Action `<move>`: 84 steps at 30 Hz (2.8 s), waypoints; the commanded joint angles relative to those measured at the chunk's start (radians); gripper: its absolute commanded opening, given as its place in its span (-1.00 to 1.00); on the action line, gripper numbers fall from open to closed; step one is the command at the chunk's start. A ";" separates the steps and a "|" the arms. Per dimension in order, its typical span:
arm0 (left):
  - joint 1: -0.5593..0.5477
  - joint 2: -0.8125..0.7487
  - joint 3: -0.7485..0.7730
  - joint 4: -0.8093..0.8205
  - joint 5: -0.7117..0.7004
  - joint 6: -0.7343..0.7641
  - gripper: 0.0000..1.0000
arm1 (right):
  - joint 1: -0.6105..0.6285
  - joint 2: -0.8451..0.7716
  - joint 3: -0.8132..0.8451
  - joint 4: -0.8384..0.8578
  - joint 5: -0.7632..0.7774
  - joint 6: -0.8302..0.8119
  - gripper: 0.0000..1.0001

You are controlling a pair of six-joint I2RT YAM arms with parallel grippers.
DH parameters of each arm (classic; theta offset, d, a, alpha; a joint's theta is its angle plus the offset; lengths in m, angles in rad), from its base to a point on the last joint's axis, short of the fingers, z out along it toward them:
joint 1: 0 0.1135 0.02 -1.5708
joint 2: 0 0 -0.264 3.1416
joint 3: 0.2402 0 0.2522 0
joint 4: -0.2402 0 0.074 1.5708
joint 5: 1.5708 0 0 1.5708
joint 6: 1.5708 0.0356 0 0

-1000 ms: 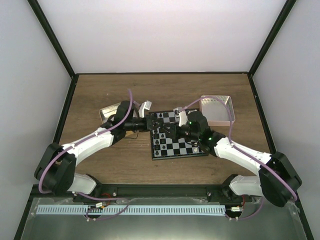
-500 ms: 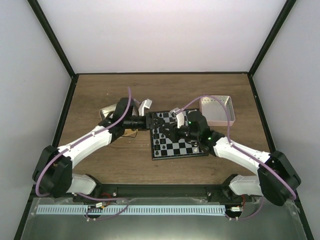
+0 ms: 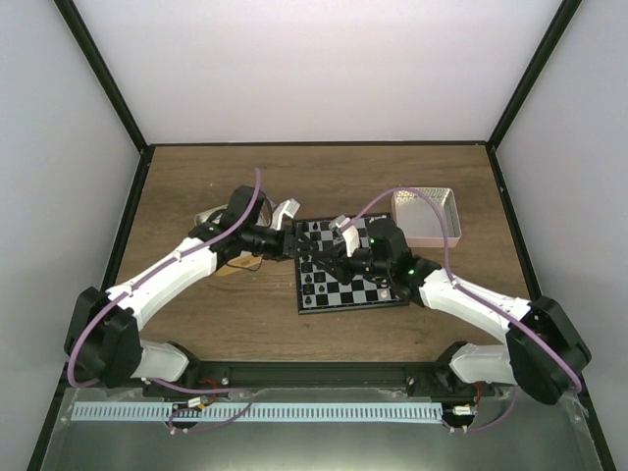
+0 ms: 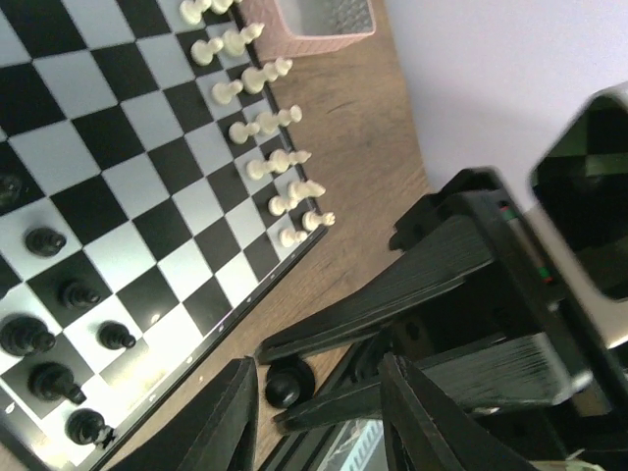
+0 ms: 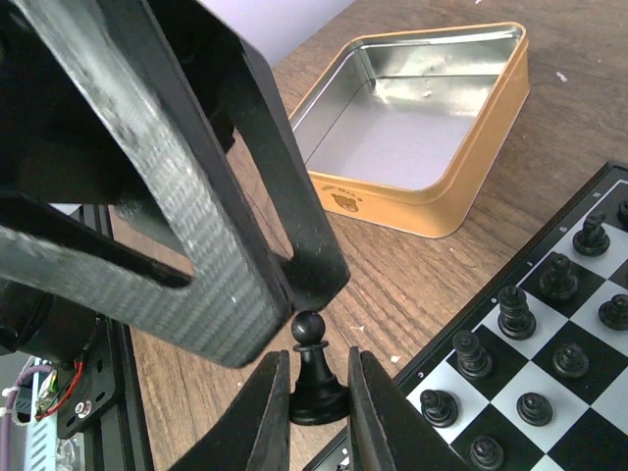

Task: Set up the chess pieces on the board
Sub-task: Place the chess piece on the chessboard.

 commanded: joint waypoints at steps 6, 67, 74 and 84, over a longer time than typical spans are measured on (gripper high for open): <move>0.013 0.024 0.022 -0.098 0.009 0.042 -0.27 | -0.005 -0.045 0.024 0.030 -0.006 -0.028 -0.99; -0.498 0.241 -0.082 0.046 -0.888 0.224 -0.91 | -0.090 -0.293 0.006 -0.498 0.844 0.647 0.46; -0.499 0.243 -0.094 0.038 -0.854 0.228 -0.91 | -0.091 -0.285 0.002 -0.494 0.838 0.649 0.47; -0.502 0.264 -0.101 0.028 -0.868 0.248 -0.88 | -0.091 -0.276 -0.003 -0.482 0.823 0.652 0.47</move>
